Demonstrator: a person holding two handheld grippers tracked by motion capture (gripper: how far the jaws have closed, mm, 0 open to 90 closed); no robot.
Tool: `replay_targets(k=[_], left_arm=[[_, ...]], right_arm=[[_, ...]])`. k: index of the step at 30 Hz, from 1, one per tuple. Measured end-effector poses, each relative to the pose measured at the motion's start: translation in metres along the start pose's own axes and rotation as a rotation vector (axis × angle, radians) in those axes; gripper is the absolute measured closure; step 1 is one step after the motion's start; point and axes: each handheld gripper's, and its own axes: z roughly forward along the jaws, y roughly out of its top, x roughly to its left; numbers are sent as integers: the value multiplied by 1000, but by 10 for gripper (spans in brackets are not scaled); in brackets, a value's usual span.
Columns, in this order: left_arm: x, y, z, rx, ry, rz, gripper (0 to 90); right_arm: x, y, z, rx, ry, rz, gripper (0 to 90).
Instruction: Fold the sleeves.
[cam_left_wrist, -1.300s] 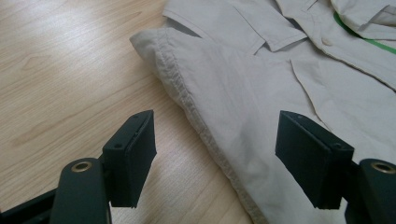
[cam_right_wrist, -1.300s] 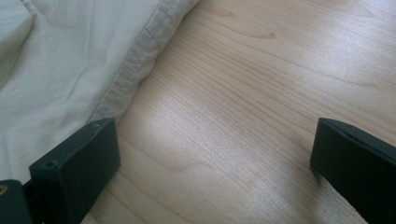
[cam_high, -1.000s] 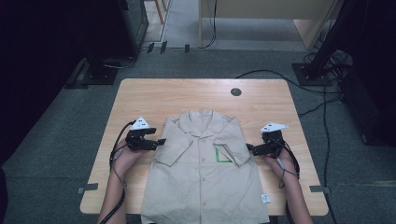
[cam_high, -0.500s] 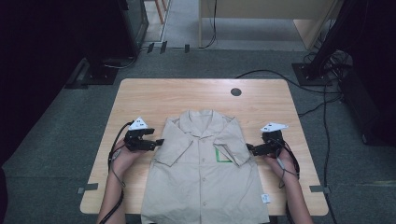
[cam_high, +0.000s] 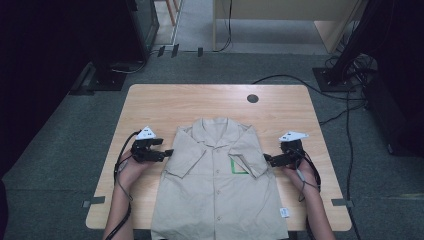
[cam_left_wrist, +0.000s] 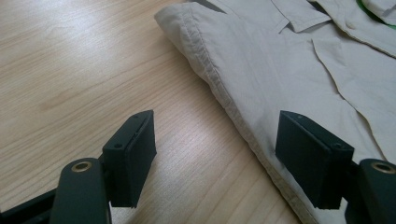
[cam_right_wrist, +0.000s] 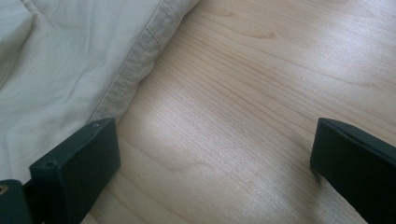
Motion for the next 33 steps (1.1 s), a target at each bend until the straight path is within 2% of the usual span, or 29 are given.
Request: replay_targets(k=[13, 25, 33], left_arm=[[5, -3, -5, -8, 4, -12, 290], [13, -10, -9, -11, 15, -41, 290], [18, -15, -10, -11, 33, -44, 290]], right_arm=[[0, 0, 0, 0, 0, 0, 11], [0, 0, 0, 0, 0, 0, 11], [0, 0, 0, 0, 0, 0, 11]])
